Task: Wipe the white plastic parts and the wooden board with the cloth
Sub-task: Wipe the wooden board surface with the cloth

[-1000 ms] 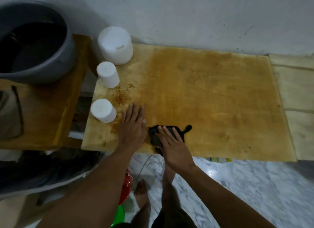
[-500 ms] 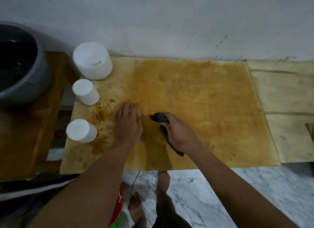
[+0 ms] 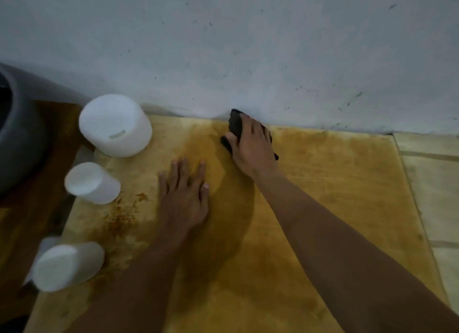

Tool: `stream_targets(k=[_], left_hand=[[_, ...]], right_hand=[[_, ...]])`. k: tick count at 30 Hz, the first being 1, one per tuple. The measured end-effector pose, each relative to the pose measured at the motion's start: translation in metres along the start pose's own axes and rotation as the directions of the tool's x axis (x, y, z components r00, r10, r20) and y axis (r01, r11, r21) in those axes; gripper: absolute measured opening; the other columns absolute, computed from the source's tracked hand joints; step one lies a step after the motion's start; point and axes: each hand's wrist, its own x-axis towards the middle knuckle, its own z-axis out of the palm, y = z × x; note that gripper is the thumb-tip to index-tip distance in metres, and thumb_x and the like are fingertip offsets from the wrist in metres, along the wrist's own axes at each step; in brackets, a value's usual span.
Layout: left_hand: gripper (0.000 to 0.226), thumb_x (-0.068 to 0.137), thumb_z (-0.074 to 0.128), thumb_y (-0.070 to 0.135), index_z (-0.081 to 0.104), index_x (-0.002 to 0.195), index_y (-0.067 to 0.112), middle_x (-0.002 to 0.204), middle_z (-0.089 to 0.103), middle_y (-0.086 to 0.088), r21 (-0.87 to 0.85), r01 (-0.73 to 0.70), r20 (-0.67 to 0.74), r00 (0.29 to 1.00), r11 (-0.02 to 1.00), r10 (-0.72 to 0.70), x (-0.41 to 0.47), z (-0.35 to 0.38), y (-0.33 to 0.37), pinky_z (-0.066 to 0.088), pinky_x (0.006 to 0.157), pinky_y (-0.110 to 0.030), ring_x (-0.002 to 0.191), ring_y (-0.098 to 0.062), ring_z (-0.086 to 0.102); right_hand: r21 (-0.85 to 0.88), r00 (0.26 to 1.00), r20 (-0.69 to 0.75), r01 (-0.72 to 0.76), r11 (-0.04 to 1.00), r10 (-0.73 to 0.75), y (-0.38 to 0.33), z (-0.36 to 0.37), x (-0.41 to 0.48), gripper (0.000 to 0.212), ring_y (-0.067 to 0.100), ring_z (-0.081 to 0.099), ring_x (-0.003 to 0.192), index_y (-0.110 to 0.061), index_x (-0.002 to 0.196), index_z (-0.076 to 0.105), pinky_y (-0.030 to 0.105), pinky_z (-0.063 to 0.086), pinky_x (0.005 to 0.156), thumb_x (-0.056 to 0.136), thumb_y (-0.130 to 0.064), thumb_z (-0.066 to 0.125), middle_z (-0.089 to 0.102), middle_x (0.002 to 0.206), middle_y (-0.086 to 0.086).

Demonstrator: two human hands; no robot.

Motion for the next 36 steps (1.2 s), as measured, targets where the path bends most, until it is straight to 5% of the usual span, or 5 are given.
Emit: stream_targets(k=[4,12,19,31,36], left_hand=[[0.059,0.104,0.014,0.050,0.015,0.162,0.035,0.171,0.008,-0.008,0.022,0.008,-0.014,1.000,1.000,-0.007,0.000,0.005,-0.004,0.001,0.126,-0.056,0.159,-0.027,0.000],[0.062,0.104,0.006,0.052,0.007,0.163,0.035,0.172,-0.001,-0.007,0.015,-0.001,0.018,1.000,1.000,0.001,-0.003,-0.004,0.003,-0.005,0.126,-0.054,0.158,-0.026,-0.009],[0.060,0.105,0.002,0.054,0.001,0.162,0.037,0.172,-0.006,-0.006,0.035,-0.035,0.068,0.997,0.999,0.033,-0.024,-0.004,0.006,-0.005,0.126,-0.054,0.157,-0.026,-0.014],[0.059,0.105,0.002,0.048,0.004,0.163,0.035,0.172,-0.003,-0.009,0.037,-0.085,0.071,0.994,0.996,0.082,-0.137,0.002,-0.005,0.002,0.126,-0.056,0.158,-0.030,-0.006],[0.055,0.110,0.011,0.049,0.003,0.163,0.036,0.172,-0.008,-0.008,0.000,-0.083,0.098,0.992,0.997,0.083,-0.169,0.004,-0.015,-0.004,0.127,-0.053,0.158,-0.030,-0.012]], right_hand=[[-0.167,0.995,0.092,-0.026,0.986,0.041,0.003,0.026,0.004,0.064,0.029,0.011,0.152,-0.015,0.157,0.017,0.050,0.005,0.123,0.105,-0.053,0.018,0.019,0.163,0.013],[-0.107,0.979,0.199,0.062,0.992,-0.040,0.014,0.015,-0.008,0.071,0.020,0.007,0.153,-0.011,0.158,0.002,0.044,0.002,0.124,0.105,-0.053,0.022,0.013,0.165,0.006],[-0.167,0.961,0.262,0.131,0.977,-0.084,0.007,0.013,-0.085,0.058,0.013,-0.002,0.153,-0.023,0.158,0.011,0.042,-0.001,0.124,0.107,-0.048,0.017,0.005,0.166,-0.002],[-0.178,0.960,0.247,0.178,0.968,-0.131,-0.022,0.022,-0.282,0.054,0.013,0.013,0.151,-0.017,0.155,0.029,0.045,0.008,0.122,0.107,-0.040,0.022,0.025,0.162,0.000],[-0.145,0.948,0.247,0.242,0.959,-0.202,-0.030,0.024,-0.357,0.053,0.020,0.029,0.148,-0.011,0.148,0.042,0.045,0.016,0.118,0.096,-0.019,0.050,0.038,0.156,0.006]])
